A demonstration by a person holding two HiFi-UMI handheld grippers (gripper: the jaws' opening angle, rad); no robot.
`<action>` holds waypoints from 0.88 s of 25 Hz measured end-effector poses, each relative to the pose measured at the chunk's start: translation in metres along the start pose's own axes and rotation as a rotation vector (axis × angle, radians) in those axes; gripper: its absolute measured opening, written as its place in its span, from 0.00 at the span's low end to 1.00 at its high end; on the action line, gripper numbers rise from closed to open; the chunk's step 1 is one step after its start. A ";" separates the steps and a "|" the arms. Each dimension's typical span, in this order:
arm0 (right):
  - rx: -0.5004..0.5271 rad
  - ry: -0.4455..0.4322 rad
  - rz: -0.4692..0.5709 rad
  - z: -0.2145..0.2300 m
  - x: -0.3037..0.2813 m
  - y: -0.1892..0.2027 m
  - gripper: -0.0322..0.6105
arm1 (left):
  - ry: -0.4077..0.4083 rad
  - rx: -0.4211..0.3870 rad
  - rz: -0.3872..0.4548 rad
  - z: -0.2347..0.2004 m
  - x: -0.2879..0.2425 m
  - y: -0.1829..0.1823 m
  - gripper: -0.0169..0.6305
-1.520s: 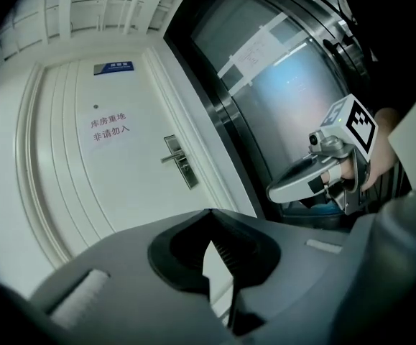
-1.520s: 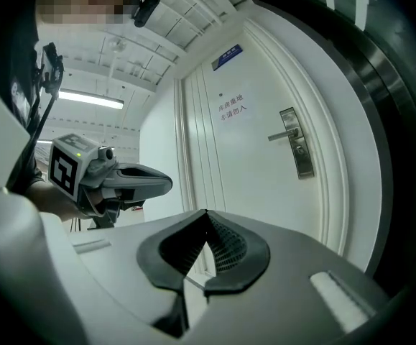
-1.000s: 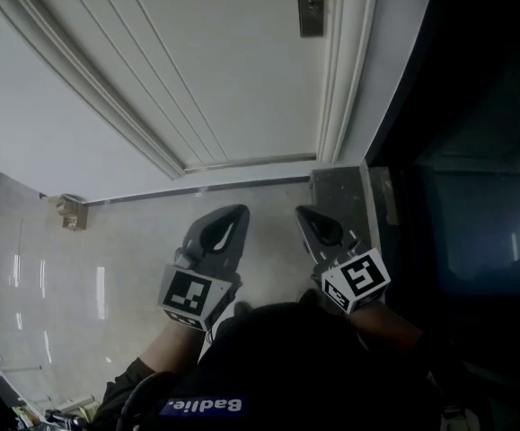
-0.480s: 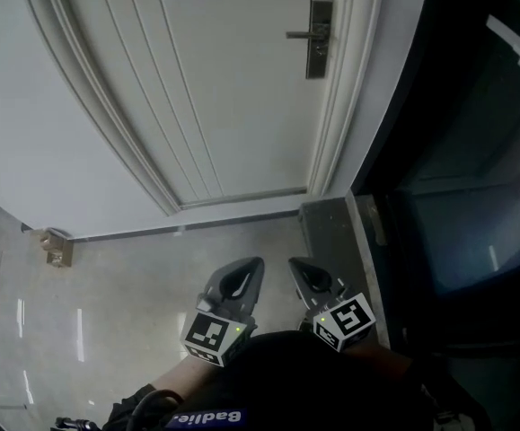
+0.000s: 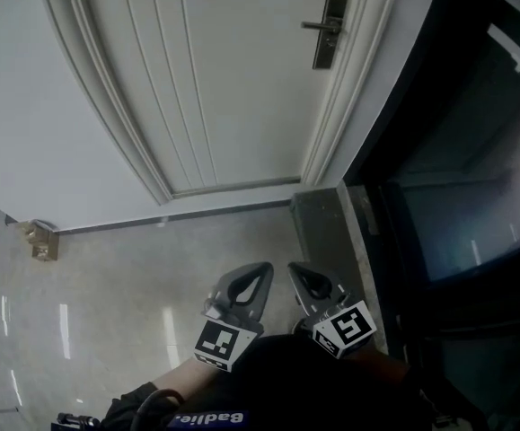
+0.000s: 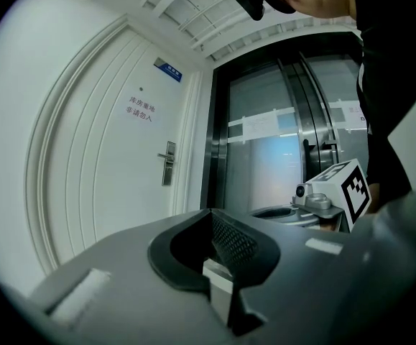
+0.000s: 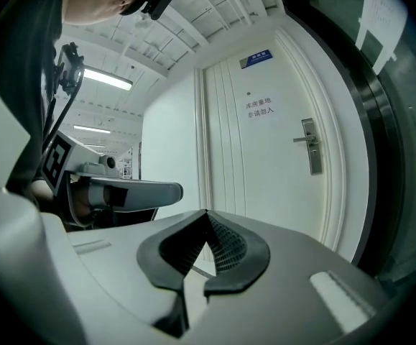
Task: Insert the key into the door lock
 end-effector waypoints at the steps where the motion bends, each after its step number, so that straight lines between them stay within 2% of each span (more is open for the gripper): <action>1: 0.003 -0.012 0.004 0.000 -0.001 -0.002 0.05 | -0.002 -0.002 0.002 0.002 -0.001 -0.002 0.06; 5: 0.024 -0.056 0.033 0.009 0.001 -0.014 0.05 | -0.014 -0.014 0.023 0.014 -0.009 -0.016 0.06; 8: 0.034 -0.059 0.077 0.021 0.007 -0.024 0.05 | -0.015 -0.043 0.038 0.022 -0.019 -0.026 0.06; 13: -0.003 -0.061 0.092 0.042 0.011 -0.022 0.05 | -0.027 -0.046 0.018 0.030 -0.039 -0.022 0.06; 22: -0.005 -0.085 0.102 0.049 0.015 -0.021 0.05 | -0.028 -0.067 0.005 0.037 -0.047 -0.021 0.06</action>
Point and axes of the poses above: the fingertips, and each gripper's own axes: x backward along the fingers, z to its right, y out of its underside, the point moved 7 cm from there along x, backward along the fingers, and after that the axes turned 3 degrees about x, right-handed, at the moved point
